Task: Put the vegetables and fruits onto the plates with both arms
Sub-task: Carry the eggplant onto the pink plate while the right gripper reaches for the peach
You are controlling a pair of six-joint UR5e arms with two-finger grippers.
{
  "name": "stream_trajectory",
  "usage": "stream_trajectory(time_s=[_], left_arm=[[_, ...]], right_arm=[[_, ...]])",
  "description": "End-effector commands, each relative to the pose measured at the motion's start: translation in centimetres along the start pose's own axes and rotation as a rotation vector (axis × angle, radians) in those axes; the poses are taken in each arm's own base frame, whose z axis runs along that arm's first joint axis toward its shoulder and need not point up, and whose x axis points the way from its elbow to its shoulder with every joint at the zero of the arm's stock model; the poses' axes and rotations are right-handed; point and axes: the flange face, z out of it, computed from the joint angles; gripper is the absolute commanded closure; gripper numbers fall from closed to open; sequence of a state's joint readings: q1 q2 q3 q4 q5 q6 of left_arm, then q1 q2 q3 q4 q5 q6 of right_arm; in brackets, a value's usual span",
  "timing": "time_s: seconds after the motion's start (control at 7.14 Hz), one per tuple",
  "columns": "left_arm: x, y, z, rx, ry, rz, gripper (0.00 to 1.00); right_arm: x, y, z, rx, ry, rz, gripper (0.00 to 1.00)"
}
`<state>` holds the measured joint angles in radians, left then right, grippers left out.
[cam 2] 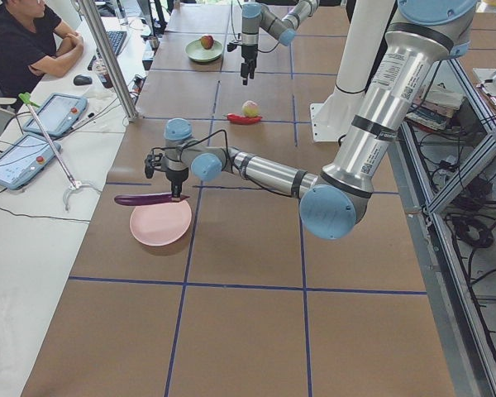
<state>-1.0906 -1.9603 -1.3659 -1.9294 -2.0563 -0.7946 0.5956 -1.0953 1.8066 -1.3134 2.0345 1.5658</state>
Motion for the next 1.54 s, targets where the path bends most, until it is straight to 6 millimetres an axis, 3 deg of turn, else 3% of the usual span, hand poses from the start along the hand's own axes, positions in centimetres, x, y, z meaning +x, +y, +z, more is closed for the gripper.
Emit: stream_trajectory(time_s=[0.0, 0.14, 0.28, 0.42, 0.56, 1.12, 1.26, 1.4], left_arm=[[-1.9, -0.4, 2.2, -0.033, -0.033, 0.038, 0.35], [-1.9, -0.4, 2.2, -0.032, -0.032, 0.039, 0.07], [-1.6, -0.5, 1.9, -0.027, -0.027, 0.04, 0.0], [-1.7, -0.5, 1.9, -0.027, -0.028, 0.036, 0.0], [-1.8, -0.6, 1.8, -0.026, -0.028, 0.035, 0.0], [-1.0, -1.0, -0.8, -0.034, 0.037, 0.023, 0.0], [-0.7, -0.6, -1.4, -0.026, 0.046, 0.016, 0.0], [1.3, -0.2, -3.5, -0.02, 0.096, -0.043, 0.0]], right_arm=[[-1.8, 2.9, 1.8, 0.014, -0.002, 0.004, 0.0], [-2.7, 3.3, 2.4, 0.025, -0.002, 0.007, 0.0], [-4.0, 4.2, 4.2, 0.019, 0.011, 0.036, 0.0], [-5.4, 5.3, 5.6, 0.035, 0.015, 0.051, 0.0], [-5.1, 5.4, 6.2, 0.037, 0.035, 0.084, 0.0], [-9.0, 4.4, 9.0, 0.087, 0.123, 0.203, 0.0], [-8.9, 4.1, 9.4, 0.108, 0.128, 0.205, 0.0], [-8.0, 3.7, 10.1, 0.119, 0.166, 0.216, 0.02]])
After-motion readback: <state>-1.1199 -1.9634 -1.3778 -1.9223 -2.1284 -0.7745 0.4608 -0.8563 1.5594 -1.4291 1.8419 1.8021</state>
